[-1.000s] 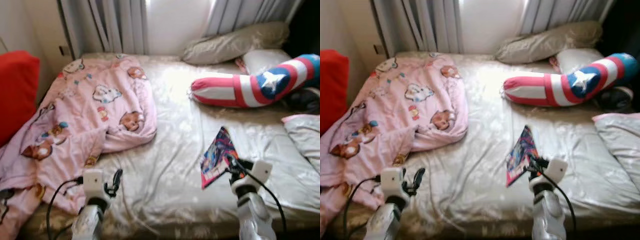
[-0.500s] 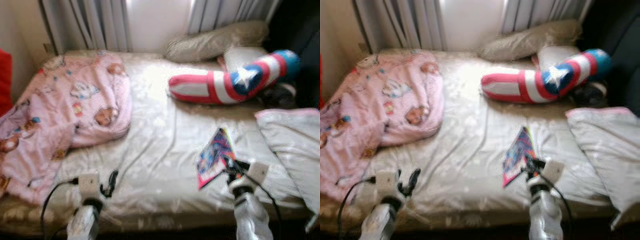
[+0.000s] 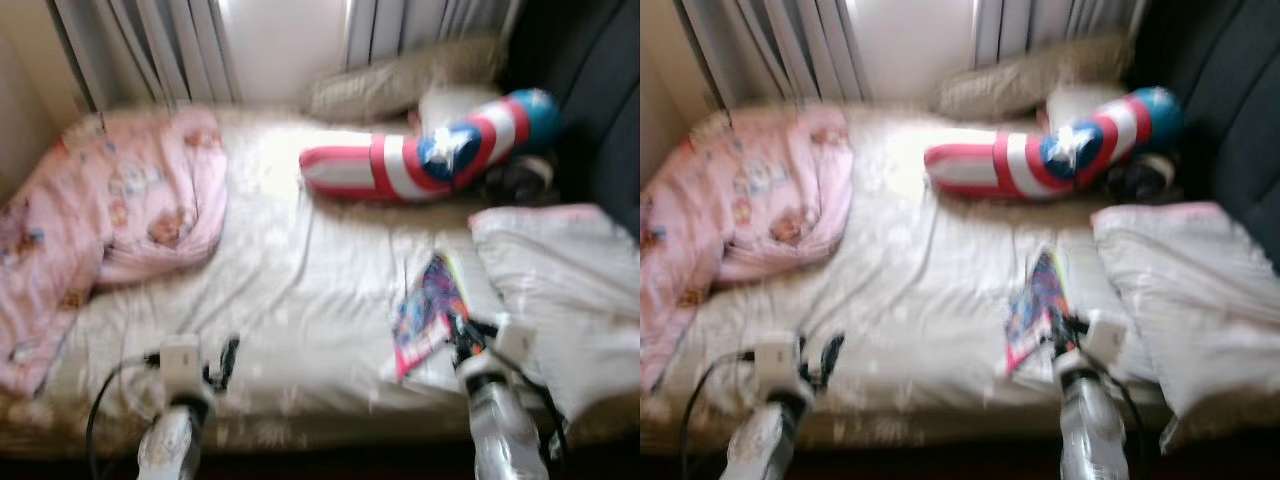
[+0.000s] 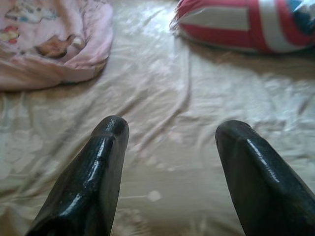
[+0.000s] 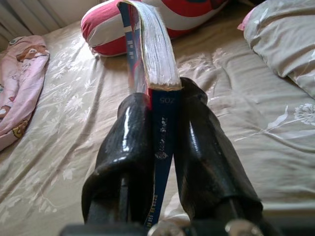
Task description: Clean up the room
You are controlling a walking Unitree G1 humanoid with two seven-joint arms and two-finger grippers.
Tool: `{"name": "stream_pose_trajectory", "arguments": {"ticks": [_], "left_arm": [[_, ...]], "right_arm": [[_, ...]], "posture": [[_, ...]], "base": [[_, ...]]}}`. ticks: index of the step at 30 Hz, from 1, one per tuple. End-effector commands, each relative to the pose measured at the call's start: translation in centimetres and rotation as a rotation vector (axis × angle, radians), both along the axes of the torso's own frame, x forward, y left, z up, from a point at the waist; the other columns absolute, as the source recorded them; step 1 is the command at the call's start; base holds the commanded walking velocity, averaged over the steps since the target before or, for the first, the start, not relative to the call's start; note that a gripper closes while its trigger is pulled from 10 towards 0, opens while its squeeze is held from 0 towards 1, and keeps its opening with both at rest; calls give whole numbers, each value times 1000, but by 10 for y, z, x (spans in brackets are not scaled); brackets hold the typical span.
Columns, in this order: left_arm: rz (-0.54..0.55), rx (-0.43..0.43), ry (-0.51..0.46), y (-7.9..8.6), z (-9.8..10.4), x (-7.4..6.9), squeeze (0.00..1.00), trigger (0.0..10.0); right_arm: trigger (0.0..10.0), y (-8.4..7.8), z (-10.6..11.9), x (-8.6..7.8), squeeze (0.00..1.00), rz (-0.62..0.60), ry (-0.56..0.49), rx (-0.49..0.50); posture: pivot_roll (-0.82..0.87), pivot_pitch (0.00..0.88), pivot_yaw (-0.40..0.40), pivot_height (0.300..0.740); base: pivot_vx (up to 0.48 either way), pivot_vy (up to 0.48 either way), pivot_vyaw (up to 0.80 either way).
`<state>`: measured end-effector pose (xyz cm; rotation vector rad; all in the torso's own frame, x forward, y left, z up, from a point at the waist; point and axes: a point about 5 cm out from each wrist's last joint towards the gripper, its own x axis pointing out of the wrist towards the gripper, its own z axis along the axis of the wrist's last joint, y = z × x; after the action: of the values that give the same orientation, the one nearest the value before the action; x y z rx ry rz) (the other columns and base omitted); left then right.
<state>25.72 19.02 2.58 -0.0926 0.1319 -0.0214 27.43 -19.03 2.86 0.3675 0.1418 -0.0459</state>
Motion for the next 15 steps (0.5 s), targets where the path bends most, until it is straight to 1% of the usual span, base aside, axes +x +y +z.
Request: {"name": "stream_pose_trajectory", "arguments": {"ticks": [1,8,11,15], "left_arm": [[4,-1,11,4,0,0,0,10000],[2,0,11,6,1,0,0,10000],[-9,-3,13,6,0,0,0,10000],[-20,7,12,5,1,0,0,10000]], "right_arm": [[10000,1,11,7,0,5,-52,-7],[10000,2,10,8,0,7,-47,-15],[10000,-2,10,8,0,-25,-43,-22],[10000,-8,8,6,0,-46,-36,-33]], "posture": [[142,0,-23,706],[143,0,-18,706],[147,0,-18,706],[145,1,-16,706]], "base": [[0,0,0],[0,0,0],[0,0,0],[267,0,0]]}}
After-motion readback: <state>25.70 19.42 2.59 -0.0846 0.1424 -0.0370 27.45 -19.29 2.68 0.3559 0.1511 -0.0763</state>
